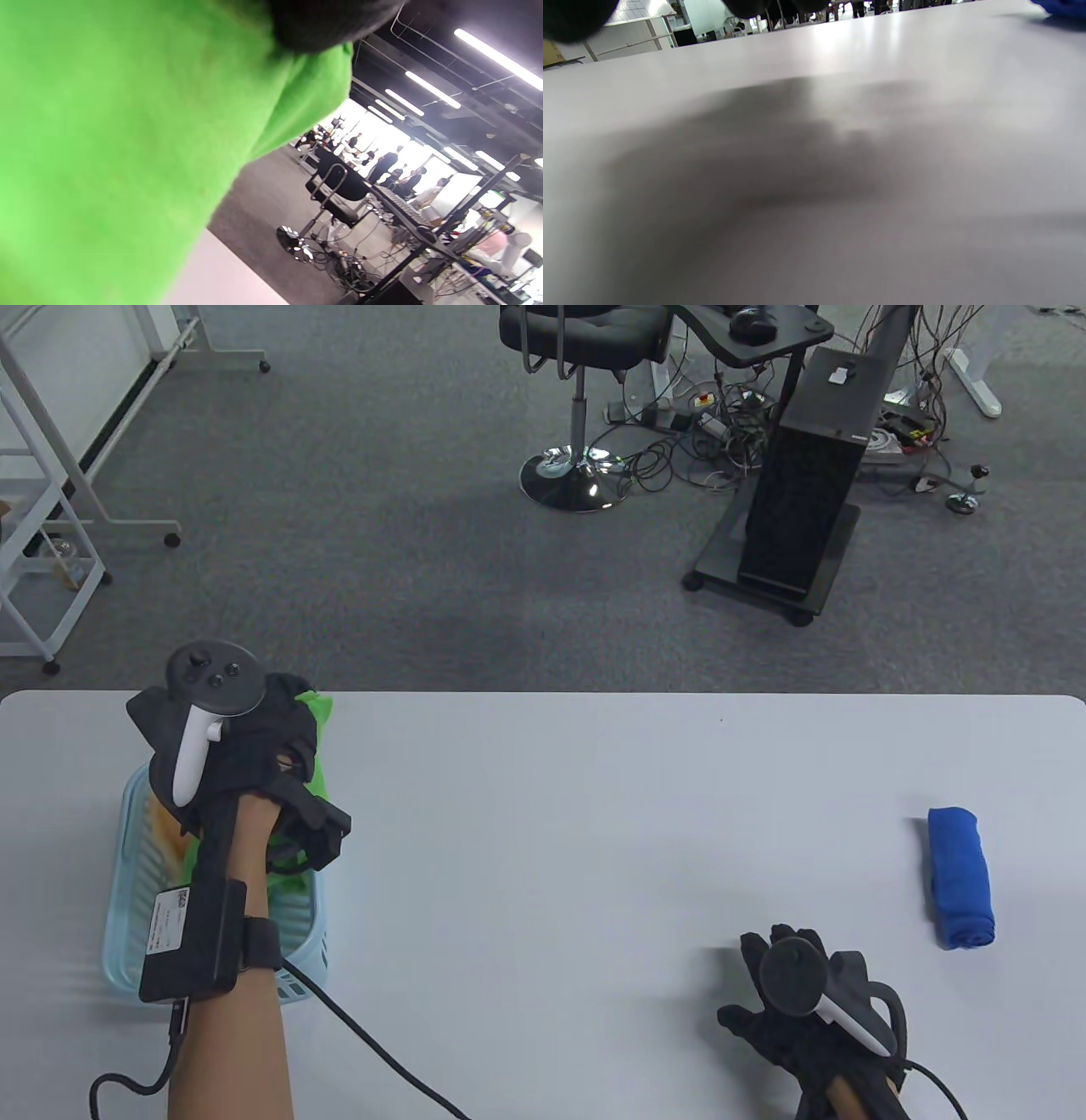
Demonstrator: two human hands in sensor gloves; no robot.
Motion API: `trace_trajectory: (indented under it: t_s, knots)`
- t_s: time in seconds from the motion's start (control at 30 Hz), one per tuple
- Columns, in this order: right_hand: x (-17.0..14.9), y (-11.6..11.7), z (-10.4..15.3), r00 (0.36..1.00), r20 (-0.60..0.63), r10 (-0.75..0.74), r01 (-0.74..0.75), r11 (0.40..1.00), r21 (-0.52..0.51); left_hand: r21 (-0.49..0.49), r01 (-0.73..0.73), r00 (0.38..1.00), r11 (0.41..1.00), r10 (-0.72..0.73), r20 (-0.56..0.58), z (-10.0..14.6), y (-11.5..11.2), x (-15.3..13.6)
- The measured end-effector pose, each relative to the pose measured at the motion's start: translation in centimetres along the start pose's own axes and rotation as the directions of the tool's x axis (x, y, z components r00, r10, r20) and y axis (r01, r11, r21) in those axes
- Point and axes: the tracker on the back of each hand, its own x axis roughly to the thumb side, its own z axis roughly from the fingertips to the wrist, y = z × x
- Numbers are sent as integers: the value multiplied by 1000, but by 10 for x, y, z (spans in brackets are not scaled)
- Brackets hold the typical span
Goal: Roll rectangular towel into towel roll
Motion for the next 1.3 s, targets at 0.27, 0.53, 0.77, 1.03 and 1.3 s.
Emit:
trace_trajectory:
  t_s: [0.27, 0.53, 0.77, 1.03, 1.3]
  knots:
    - [1, 1, -1, 1000, 11, -12, 12, 1000, 11, -113, 301, 915, 947, -321, -244, -14, -31, -64]
    - [-1, 4, -2, 1000, -8, 18, -18, 1000, 18, -183, 319, 874, 930, -364, -322, -40, -58, -108]
    - [-4, 5, -3, 999, -37, 24, -23, 999, 36, -325, 341, 822, 882, -447, -352, -64, -94, -128]
    - [-9, 7, -5, 998, -65, 25, -21, 998, 57, -352, 416, 773, 839, -530, -350, -76, -111, -133]
    - [-8, 5, -4, 998, -60, 11, -8, 999, 51, -201, 248, 905, 948, -300, -302, -46, -50, -81]
